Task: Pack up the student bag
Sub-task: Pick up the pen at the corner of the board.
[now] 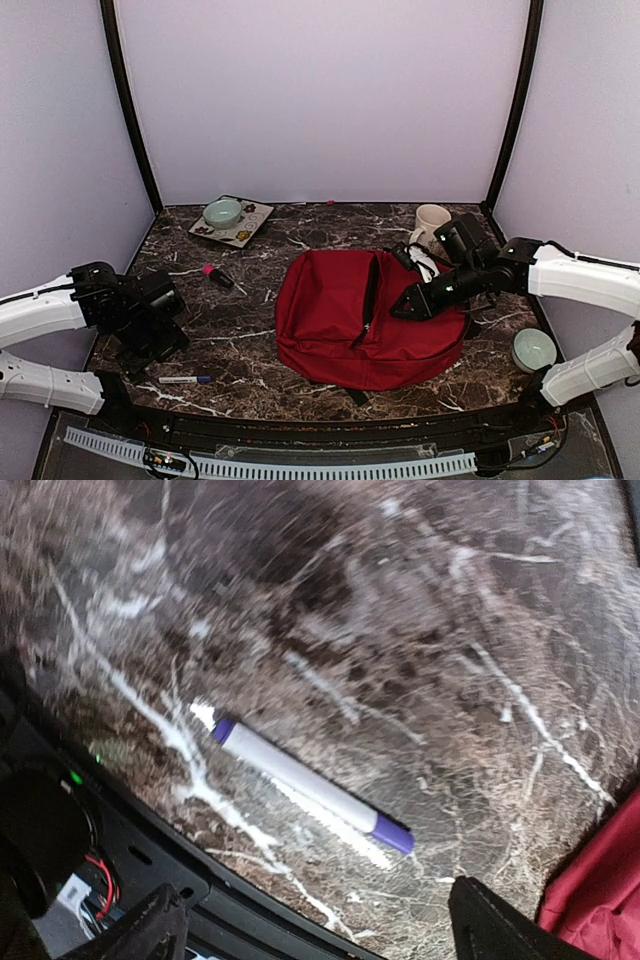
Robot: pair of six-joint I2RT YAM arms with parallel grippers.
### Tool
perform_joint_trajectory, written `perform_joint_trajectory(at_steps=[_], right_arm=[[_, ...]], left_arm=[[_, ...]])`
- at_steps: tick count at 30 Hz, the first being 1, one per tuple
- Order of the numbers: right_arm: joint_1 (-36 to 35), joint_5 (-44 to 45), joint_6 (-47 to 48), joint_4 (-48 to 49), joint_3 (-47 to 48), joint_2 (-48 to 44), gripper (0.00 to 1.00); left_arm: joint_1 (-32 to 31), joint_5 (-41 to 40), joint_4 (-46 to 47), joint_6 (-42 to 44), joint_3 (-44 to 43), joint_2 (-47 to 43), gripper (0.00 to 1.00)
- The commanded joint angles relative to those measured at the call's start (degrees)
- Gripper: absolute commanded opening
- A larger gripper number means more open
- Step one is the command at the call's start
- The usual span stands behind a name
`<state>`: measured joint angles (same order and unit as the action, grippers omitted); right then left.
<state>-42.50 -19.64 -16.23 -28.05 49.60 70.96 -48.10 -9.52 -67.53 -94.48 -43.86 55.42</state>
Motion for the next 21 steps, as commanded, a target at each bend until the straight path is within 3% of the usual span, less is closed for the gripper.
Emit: perform_joint_trajectory(at_steps=[1,7,14,21], right_arm=[[-0.3,1.4,-1.0,1.5,1.1,0.1,0.22],[-0.4,2.5,-1.8,1.1,1.0,-0.5,0.23],[-0.4,3.4,-2.7,0.3,0.0,-2.7,0.23],[-0.4,4.2,-3.0,-0.9,-0.1,-3.8,0.23]], left_arm=[[0.8,5.2,-2.6,-14.1,3.0,-1.0,0.9],[1.9,10.5,1.1,-20.5,6.1,0.9,0.82],[3.6,8.6,13.0,-26.4,13.7,-4.0,0.67],[6.1,8.3,11.9,-30.3,16.1,-4.5,0.62]])
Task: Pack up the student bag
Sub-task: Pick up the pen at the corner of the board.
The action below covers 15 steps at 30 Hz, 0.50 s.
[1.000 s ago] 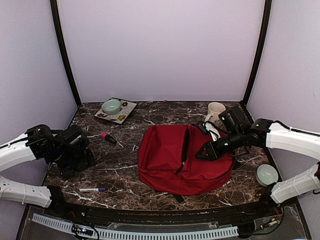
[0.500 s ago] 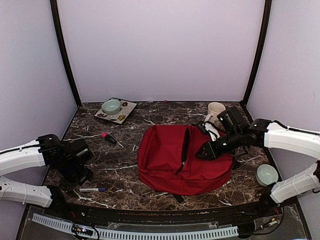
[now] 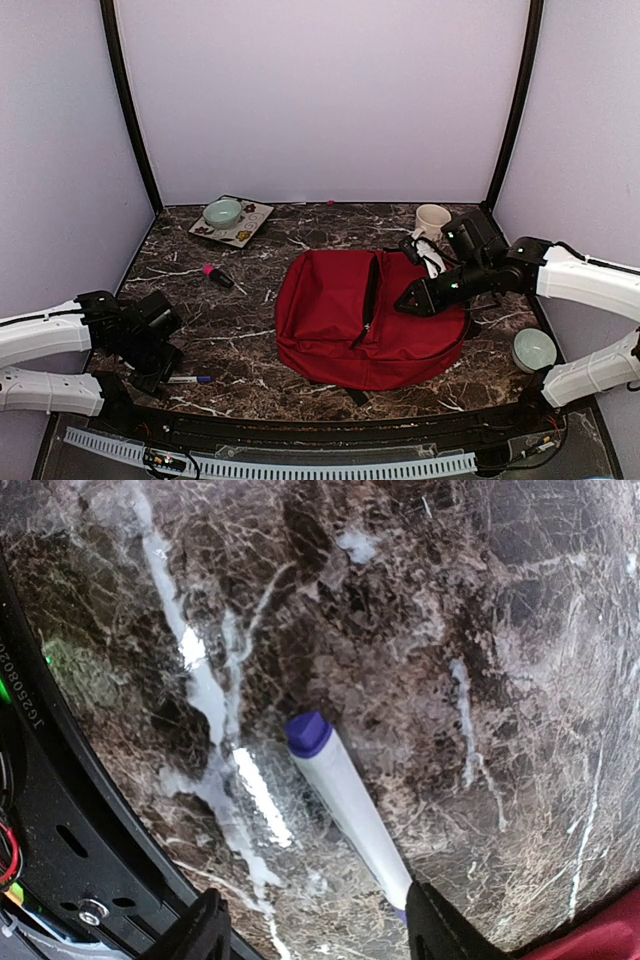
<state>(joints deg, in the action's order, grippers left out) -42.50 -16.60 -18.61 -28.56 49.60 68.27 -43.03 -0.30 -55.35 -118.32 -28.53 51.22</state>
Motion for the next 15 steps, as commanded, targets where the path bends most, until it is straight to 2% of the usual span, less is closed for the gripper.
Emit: perform_joint_trajectory(at_steps=[1,4,9,15], right_arm=[[-0.4,1.1,-0.7,-0.4,-0.1,-1.2,0.23],[-0.4,0.9,-0.9,-0.6,0.0,-1.0,0.23],[-0.4,0.5,-0.6,-1.1,1.0,0.1,0.23],[-0.4,-0.1,-0.2,-1.7,2.5,1.6,0.23]], left_arm=[[1.2,-1.2,0.0,-6.6,1.1,-0.4,0.6],[1.6,-3.1,1.3,-6.8,2.2,-1.6,0.51],[1.7,-5.1,-0.8,-8.9,2.9,-2.3,0.48],[2.2,-4.8,3.5,-10.2,6.0,-2.6,0.42]])
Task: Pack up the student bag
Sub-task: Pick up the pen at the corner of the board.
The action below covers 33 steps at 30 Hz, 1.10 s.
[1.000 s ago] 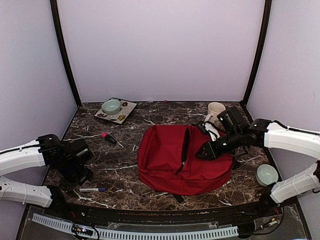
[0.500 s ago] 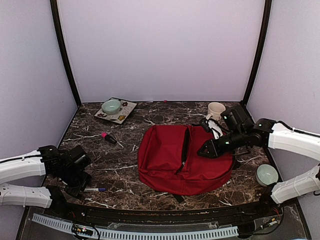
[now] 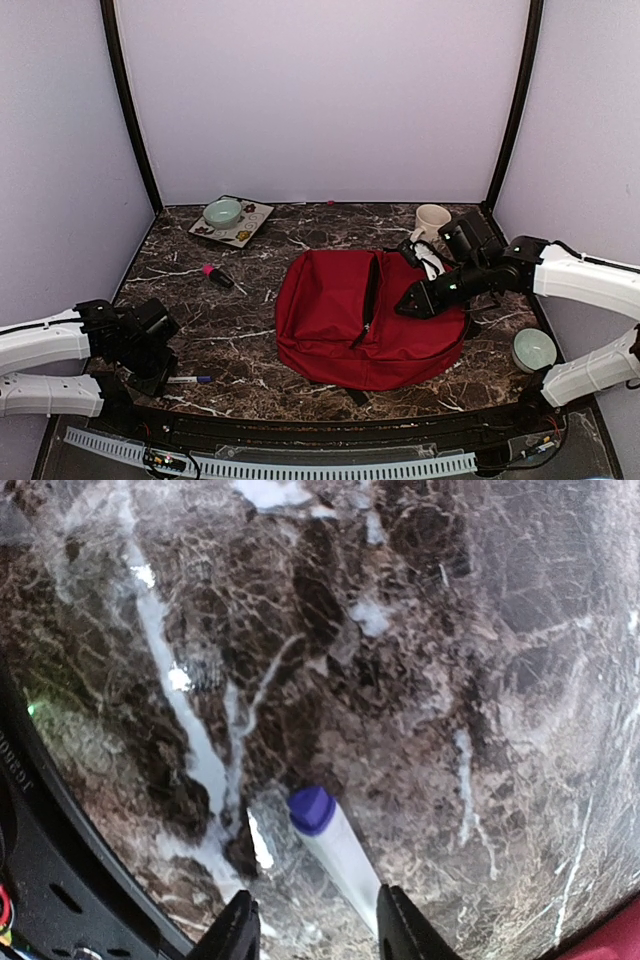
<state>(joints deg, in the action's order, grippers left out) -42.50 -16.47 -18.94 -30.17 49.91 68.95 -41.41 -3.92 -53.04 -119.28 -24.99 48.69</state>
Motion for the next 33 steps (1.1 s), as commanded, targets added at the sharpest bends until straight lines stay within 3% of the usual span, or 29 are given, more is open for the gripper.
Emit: perform_joint_trajectory(at_steps=[1,8,15,28,33], right_arm=[[-0.5,-0.3,0.2,-0.1,2.4,1.1,0.23],[-0.4,-0.3,0.9,-0.7,2.8,1.3,0.23],[-0.5,0.3,1.9,-1.5,3.4,1.3,0.23],[-0.4,2.7,3.7,-1.7,2.8,-0.9,0.23],[-0.4,4.3,4.0,-0.2,2.3,-2.4,0.24]], left_arm=[[0.6,-1.1,1.8,-9.2,2.9,0.2,0.41],[1.1,-2.0,4.2,-7.1,2.8,4.1,0.36],[1.9,-1.9,8.2,-4.7,3.2,7.3,0.11],[1.9,-1.5,27.1,-1.4,8.6,3.4,0.02],[1.9,-3.4,26.0,-0.9,5.9,1.5,0.0]])
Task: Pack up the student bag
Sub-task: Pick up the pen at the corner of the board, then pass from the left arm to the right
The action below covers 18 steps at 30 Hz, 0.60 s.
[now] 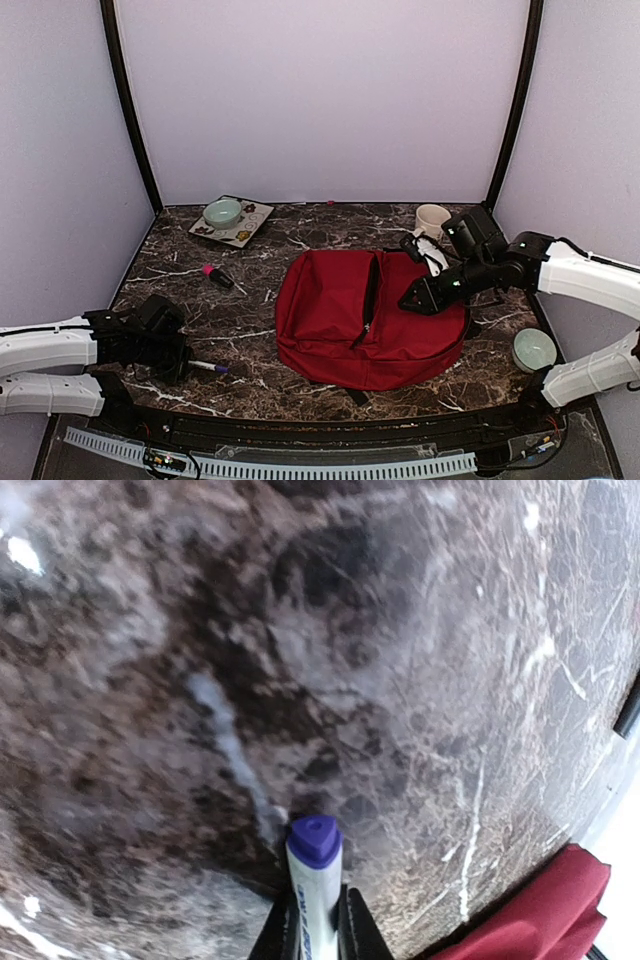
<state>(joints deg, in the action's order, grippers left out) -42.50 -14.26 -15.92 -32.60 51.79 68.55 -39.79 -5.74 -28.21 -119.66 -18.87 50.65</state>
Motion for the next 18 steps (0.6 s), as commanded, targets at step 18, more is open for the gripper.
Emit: perform_joint_trajectory(at_steps=[18], right_arm=[[-0.5,2.7,0.2,8.6,1.6,-3.2,0.41]], left_arm=[[0.3,-2.5,4.5,0.6,-9.2,3.3,0.0]])
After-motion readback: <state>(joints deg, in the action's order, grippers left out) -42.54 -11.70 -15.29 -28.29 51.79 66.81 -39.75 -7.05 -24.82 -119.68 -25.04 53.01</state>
